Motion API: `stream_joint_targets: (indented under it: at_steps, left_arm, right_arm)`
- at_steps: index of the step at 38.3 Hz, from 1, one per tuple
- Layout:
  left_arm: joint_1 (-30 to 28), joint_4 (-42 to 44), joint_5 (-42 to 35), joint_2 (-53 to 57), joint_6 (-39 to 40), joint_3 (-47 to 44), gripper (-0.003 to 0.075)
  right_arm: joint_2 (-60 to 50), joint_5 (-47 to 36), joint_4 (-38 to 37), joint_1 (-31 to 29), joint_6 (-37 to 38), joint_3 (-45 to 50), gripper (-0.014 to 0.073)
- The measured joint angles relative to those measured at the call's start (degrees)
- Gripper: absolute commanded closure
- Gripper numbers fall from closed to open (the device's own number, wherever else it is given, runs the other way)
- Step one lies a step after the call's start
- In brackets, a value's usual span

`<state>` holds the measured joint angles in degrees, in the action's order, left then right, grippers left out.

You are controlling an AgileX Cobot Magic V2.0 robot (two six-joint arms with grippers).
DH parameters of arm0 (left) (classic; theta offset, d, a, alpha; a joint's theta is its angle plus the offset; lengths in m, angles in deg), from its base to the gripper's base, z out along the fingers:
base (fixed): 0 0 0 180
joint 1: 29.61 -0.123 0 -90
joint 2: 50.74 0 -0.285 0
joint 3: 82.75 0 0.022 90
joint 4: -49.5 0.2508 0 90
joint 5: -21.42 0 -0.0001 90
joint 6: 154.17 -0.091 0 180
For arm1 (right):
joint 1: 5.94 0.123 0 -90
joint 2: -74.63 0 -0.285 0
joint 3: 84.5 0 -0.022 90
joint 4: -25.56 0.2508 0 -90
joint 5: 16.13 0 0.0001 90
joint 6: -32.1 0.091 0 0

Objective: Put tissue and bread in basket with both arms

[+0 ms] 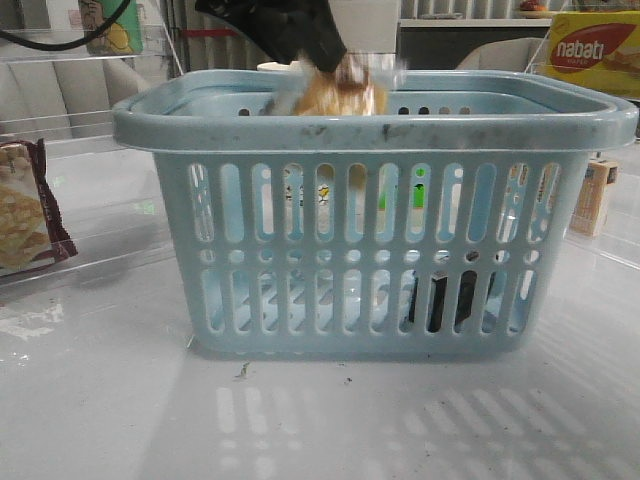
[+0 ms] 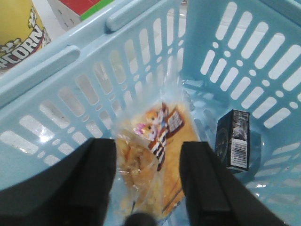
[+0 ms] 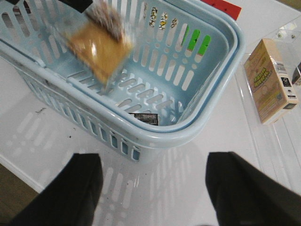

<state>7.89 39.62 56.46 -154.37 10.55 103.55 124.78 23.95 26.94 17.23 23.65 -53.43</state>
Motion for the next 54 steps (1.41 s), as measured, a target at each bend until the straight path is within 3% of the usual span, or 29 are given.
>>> stream_joint_targets:
  at_steps: [14,39,54]
  left_arm:
    - [0.0,-0.7,1.4,13.9,0.0,-2.6,0.0265]
    - [0.0,-1.3,3.7,51.3,0.0,-34.7,0.0265]
    - [-2.2,4.4,6.2,56.2,4.6,-41.0,0.0265]
  right_arm:
    - [0.0,0.0,0.0,0.0,0.0,0.0,0.0026]
    - [0.0,0.0,-0.1,0.0,0.0,0.0,0.0026]
    - [-0.4,5.5,3.6,0.0,0.0,0.7,0.0026]
